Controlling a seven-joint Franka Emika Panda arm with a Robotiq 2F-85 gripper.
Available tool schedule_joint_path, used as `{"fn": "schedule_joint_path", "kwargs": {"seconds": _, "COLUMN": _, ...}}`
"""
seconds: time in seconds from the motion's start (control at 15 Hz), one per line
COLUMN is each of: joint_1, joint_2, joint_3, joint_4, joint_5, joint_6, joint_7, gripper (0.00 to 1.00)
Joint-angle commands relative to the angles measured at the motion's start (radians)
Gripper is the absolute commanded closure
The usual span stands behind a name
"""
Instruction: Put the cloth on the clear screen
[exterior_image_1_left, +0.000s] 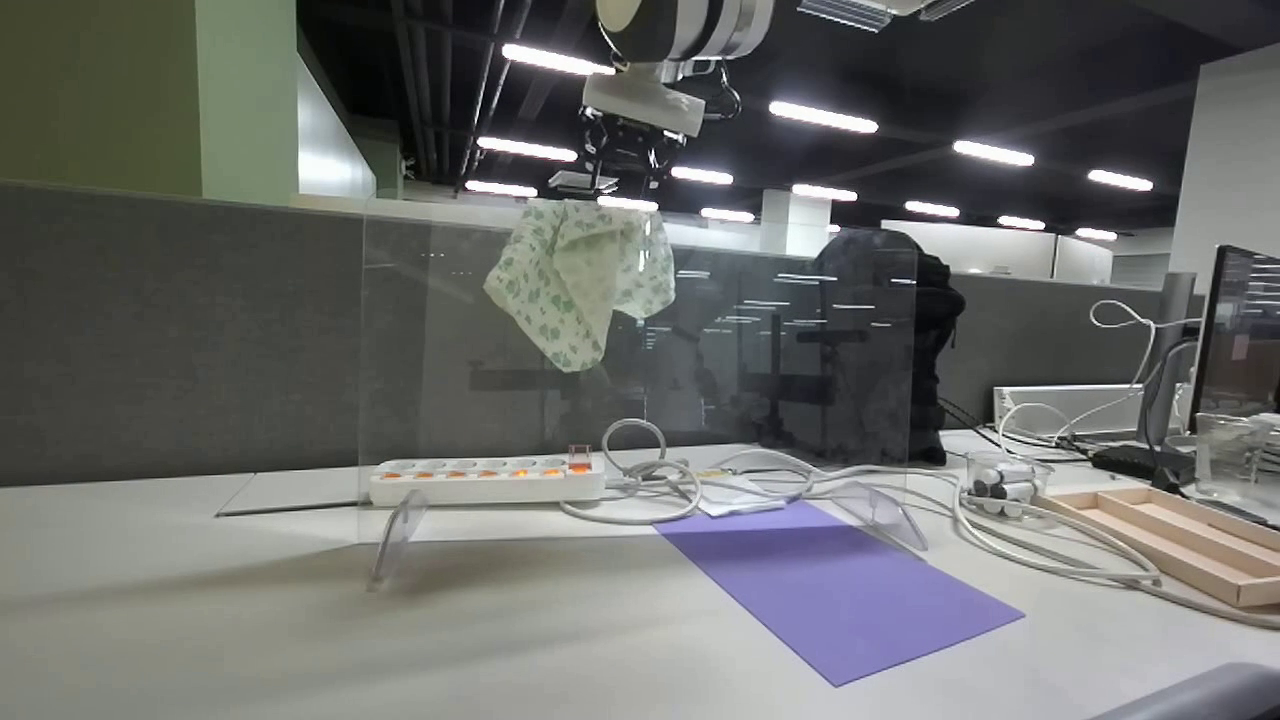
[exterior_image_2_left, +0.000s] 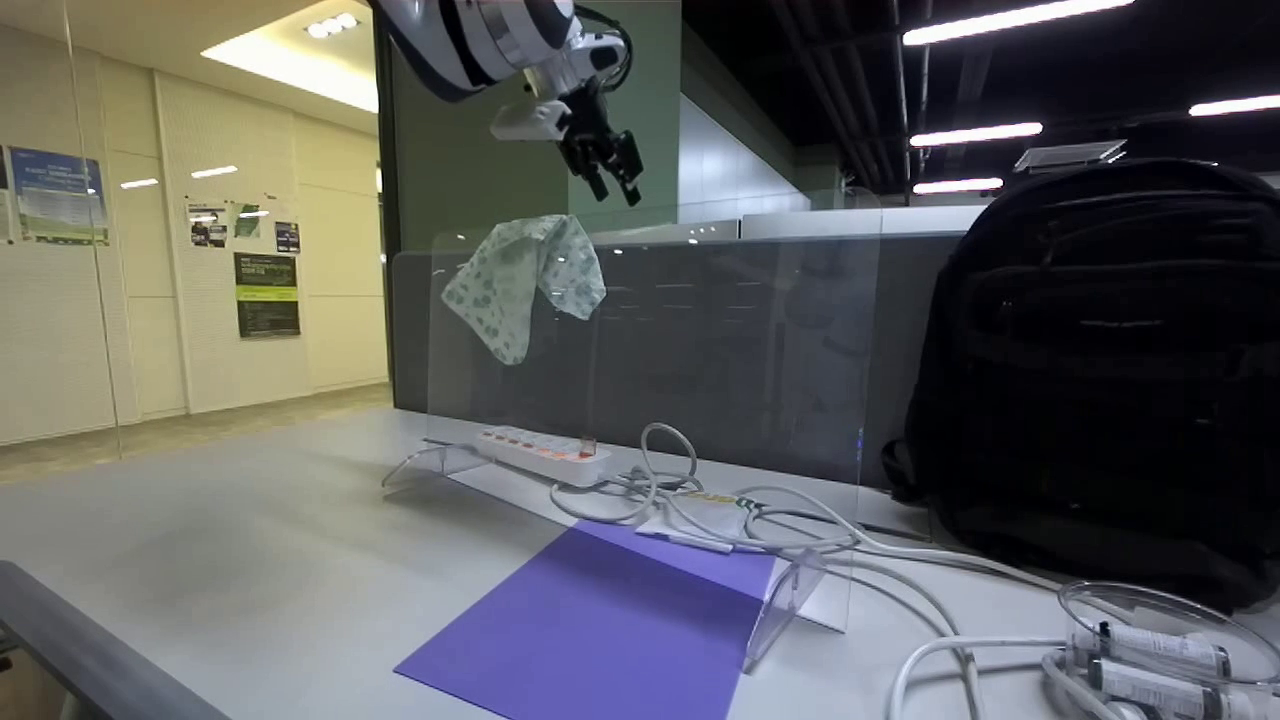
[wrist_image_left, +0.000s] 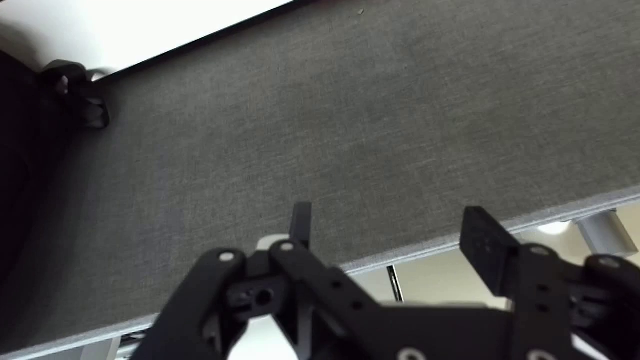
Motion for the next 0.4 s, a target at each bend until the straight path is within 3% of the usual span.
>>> {"fn": "schedule_joint_path", "kwargs": {"seconds": 0.0, "joint_1": 0.035, "joint_2": 0.002, "joint_3": -0.037, "joint_4": 0.035, "joint_5": -0.06, "joint_6": -0.016, "joint_7": 0.09, "gripper": 0.0}}
{"fn": "schedule_joint_path", "kwargs": {"seconds": 0.33, "joint_1": 0.04, "joint_2": -0.009, "joint_3": -0.029, "joint_4": 0.023, "joint_5": -0.051, "joint_6": 0.002, "joint_7": 0.06, "gripper": 0.0}}
